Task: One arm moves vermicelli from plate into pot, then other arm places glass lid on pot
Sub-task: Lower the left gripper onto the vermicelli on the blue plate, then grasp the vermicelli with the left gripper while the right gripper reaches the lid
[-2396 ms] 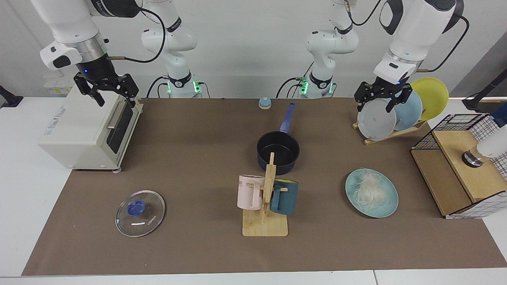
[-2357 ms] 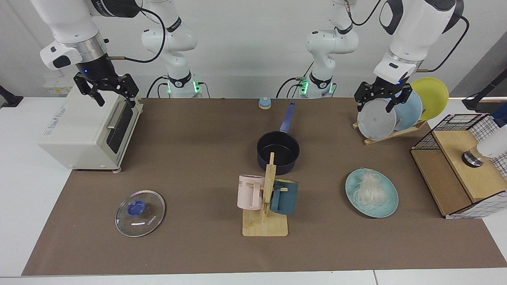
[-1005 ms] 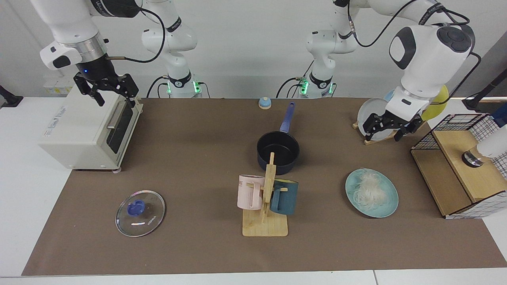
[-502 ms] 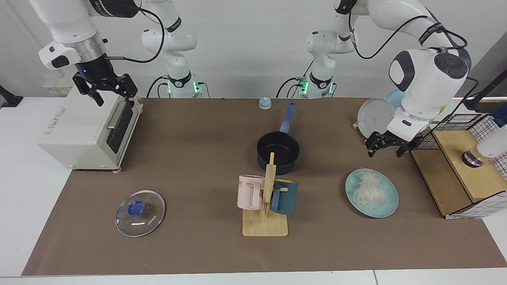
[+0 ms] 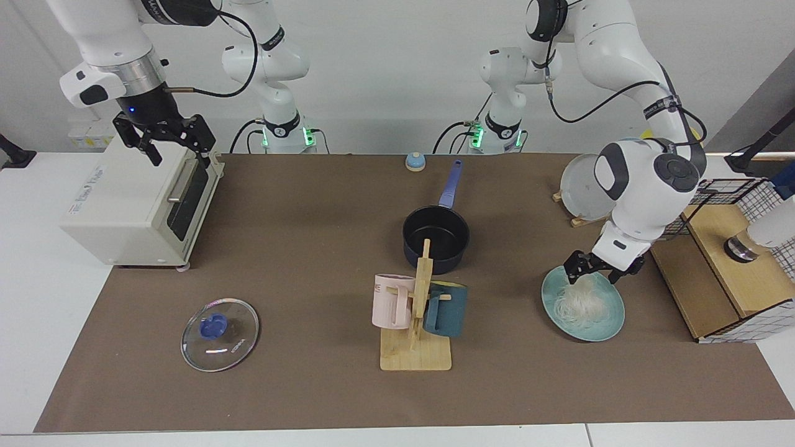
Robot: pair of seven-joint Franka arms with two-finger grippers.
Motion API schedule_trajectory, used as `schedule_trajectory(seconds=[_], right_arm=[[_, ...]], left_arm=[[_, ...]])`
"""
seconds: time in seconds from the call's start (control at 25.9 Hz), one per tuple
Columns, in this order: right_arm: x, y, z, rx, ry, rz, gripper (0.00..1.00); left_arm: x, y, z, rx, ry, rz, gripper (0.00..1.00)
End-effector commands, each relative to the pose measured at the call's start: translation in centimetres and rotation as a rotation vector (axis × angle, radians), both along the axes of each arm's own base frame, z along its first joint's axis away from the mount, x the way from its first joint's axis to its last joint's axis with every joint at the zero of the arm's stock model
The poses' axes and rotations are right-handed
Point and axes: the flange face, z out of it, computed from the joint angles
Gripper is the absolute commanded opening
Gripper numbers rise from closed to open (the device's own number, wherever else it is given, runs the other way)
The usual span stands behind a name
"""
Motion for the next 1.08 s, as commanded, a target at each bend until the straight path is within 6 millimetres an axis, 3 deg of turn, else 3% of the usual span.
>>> schedule_trajectory(seconds=[0.0, 0.12, 0.46, 0.54, 0.66, 0.77, 0.81, 0.85, 0.89, 0.93, 1.04], right_arm=[[4.8, 0.5, -0.4, -0.032, 0.025, 0.040, 1.00], [8.6, 0.6, -1.6, -0.046, 0.036, 0.038, 1.00], [17.1, 1.4, -11.1, -0.051, -0.014, 0.053, 1.00], [18.5, 2.0, -13.1, -0.049, -0.033, 0.069, 1.00], [20.0, 1.3, -16.3, -0.053, -0.051, 0.078, 1.00], [21.0, 1.1, -19.0, -0.060, -0.051, 0.127, 1.00], [21.1, 1.0, -18.8, -0.060, -0.065, 0.147, 1.00], [21.1, 0.3, -19.0, -0.060, -0.071, 0.159, 1.00], [21.1, 0.1, -20.0, -0.054, -0.061, 0.170, 1.00], [21.0, -0.2, -21.1, -0.051, -0.055, 0.174, 1.00], [21.0, 0.0, -22.2, -0.056, -0.105, 0.180, 1.00]], left_arm=[[-0.7, 0.1, -3.7, 0.008, -0.036, -0.023, 1.00], [-0.8, 0.4, -4.6, 0.010, -0.055, -0.025, 1.00], [-0.6, 1.2, -7.7, 0.032, -0.092, -0.071, 1.00], [-0.5, 1.2, -7.7, 0.043, -0.099, -0.085, 1.00], [-0.3, 1.2, -8.6, 0.065, -0.094, -0.104, 0.98], [0.1, 1.3, -10.8, 0.064, -0.100, -0.111, 0.98], [0.2, 1.5, -11.8, 0.064, -0.109, -0.113, 0.93], [0.3, 1.7, -12.0, 0.066, -0.114, -0.124, 0.71], [0.3, 1.9, -12.0, 0.067, -0.114, -0.132, 0.34], [0.3, 2.0, -12.0, 0.063, -0.116, -0.133, 0.04], [0.5, 2.1, -11.7, 0.059, -0.119, -0.125, 0.00]])
